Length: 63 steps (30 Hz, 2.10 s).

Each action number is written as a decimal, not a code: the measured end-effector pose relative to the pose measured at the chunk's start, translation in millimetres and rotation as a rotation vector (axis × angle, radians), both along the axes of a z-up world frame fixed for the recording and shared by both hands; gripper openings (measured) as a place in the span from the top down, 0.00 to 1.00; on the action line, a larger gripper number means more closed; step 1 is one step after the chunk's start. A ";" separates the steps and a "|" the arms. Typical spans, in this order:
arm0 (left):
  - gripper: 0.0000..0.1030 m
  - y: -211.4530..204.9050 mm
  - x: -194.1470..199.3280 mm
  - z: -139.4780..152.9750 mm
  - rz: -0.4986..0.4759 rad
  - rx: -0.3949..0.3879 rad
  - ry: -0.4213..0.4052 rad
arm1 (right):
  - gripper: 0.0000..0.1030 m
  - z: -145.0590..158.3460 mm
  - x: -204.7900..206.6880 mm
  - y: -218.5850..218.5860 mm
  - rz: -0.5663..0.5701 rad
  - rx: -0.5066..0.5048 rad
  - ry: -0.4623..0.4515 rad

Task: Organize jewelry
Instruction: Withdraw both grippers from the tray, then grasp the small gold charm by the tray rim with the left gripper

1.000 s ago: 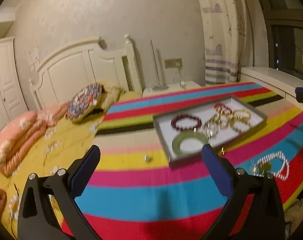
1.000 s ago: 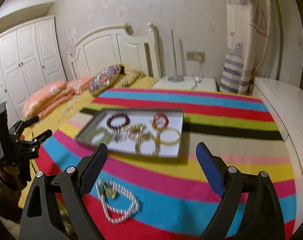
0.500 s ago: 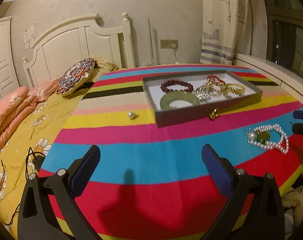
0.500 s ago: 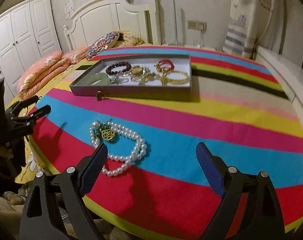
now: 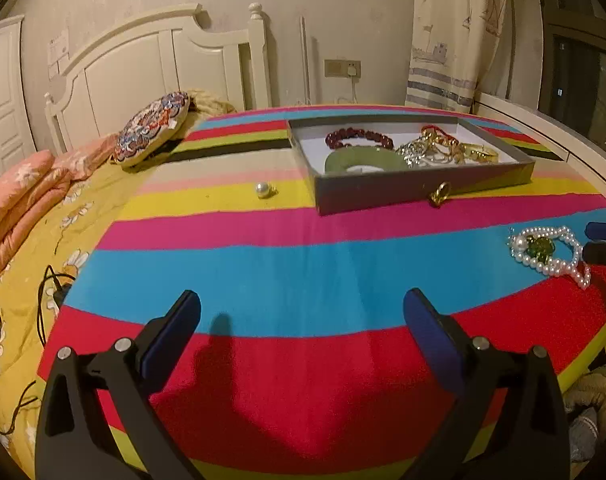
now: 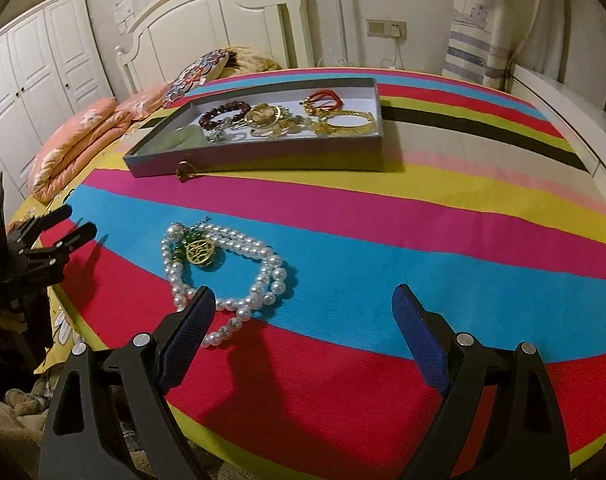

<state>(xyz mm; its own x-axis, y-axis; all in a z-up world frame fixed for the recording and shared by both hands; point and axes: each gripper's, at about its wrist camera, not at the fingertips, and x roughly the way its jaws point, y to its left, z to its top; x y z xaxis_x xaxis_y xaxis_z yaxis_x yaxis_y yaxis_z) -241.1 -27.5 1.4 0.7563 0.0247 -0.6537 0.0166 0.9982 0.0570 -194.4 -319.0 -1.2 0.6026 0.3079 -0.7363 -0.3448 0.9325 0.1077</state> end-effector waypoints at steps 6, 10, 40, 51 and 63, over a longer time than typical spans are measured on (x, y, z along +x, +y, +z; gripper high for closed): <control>0.03 19.5 8.3 9.6 -0.024 -0.128 0.020 | 0.16 -0.6 0.4 0.0 -0.006 0.003 -0.007; 0.05 43.4 29.2 25.5 0.029 -0.160 0.005 | 0.16 0.2 1.0 -3.0 -0.020 0.020 -0.008; 0.54 11.4 58.8 34.3 -0.141 -0.013 0.049 | 0.16 0.3 1.4 -5.9 -0.026 0.031 -0.018; 0.71 -86.4 86.2 6.6 -0.239 -0.084 0.179 | 0.16 2.3 -1.9 -11.4 -0.033 0.045 -0.027; 0.76 -103.2 117.3 6.4 -0.201 -0.089 0.228 | 0.16 -0.6 -1.5 -16.0 -0.034 0.068 -0.025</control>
